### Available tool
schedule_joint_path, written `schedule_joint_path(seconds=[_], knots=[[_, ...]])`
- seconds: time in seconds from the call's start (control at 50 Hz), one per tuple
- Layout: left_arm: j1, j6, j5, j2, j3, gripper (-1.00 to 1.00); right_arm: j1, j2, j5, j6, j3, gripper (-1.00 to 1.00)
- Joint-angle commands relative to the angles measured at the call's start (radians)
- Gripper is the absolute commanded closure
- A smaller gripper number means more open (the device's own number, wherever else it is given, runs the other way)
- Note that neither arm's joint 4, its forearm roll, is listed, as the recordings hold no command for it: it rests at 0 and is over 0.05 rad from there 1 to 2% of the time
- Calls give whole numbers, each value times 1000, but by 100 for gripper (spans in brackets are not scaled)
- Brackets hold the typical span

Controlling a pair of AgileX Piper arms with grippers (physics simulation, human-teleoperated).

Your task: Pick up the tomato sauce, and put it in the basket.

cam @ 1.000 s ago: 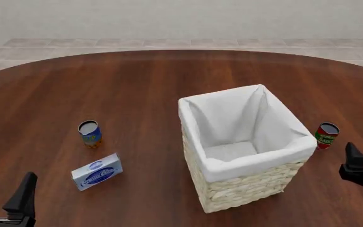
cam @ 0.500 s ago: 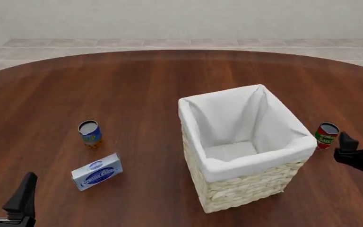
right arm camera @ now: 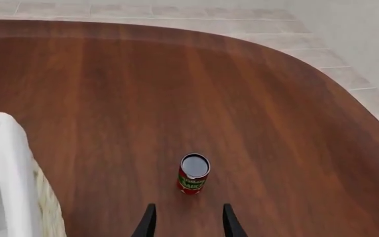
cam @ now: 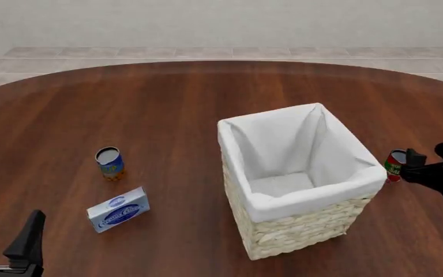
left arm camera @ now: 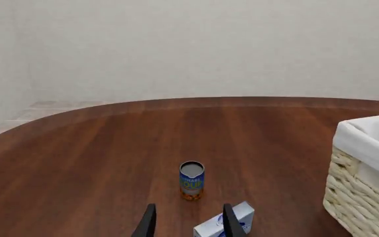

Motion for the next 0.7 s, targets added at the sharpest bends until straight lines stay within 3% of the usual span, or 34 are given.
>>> schedule_joint_path(seconds=[0.02, 0.7], knots=[[0, 0, 0, 0, 0, -100, -9, 86, -24, -4, -52, -100], [0, 0, 0, 0, 0, -100, -41, 350, -90, -3, -208, -100]])
